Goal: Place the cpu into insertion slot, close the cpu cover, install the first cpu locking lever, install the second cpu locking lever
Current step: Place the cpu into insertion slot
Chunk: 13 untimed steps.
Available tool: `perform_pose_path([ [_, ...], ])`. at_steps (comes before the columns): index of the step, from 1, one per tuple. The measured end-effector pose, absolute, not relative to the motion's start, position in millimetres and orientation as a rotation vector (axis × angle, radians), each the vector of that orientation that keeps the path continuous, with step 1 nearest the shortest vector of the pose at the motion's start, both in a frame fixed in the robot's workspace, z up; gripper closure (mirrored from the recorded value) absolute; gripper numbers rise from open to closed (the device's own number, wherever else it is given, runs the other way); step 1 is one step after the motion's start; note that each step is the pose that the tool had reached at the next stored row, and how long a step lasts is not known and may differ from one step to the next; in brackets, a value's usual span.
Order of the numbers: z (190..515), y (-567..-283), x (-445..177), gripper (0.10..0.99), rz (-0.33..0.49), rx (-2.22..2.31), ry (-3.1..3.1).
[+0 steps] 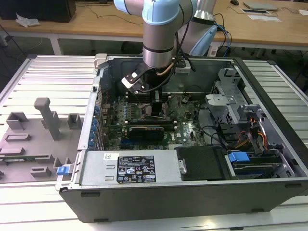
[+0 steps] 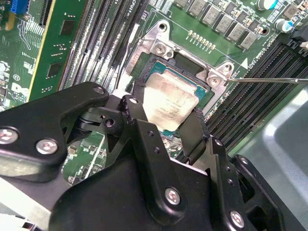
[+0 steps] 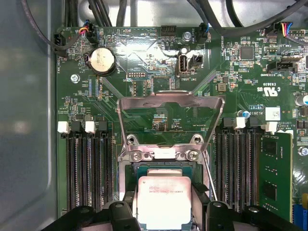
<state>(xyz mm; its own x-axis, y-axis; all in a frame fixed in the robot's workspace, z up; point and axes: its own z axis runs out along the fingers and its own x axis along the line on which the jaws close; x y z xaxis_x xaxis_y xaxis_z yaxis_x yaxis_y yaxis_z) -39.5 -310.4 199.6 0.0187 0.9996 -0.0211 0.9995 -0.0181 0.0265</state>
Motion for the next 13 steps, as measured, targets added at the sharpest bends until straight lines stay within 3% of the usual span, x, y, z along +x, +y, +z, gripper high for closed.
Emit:
perform_pose_path([
  [4,199.4,-310.3,-39.5,0.537,0.007,2.218,2.178],
  [5,199.5,-310.4,-39.5,0.475,0.007,2.218,2.178],
  [13,203.2,-310.4,-39.5,0.475,0.008,2.219,2.178],
])
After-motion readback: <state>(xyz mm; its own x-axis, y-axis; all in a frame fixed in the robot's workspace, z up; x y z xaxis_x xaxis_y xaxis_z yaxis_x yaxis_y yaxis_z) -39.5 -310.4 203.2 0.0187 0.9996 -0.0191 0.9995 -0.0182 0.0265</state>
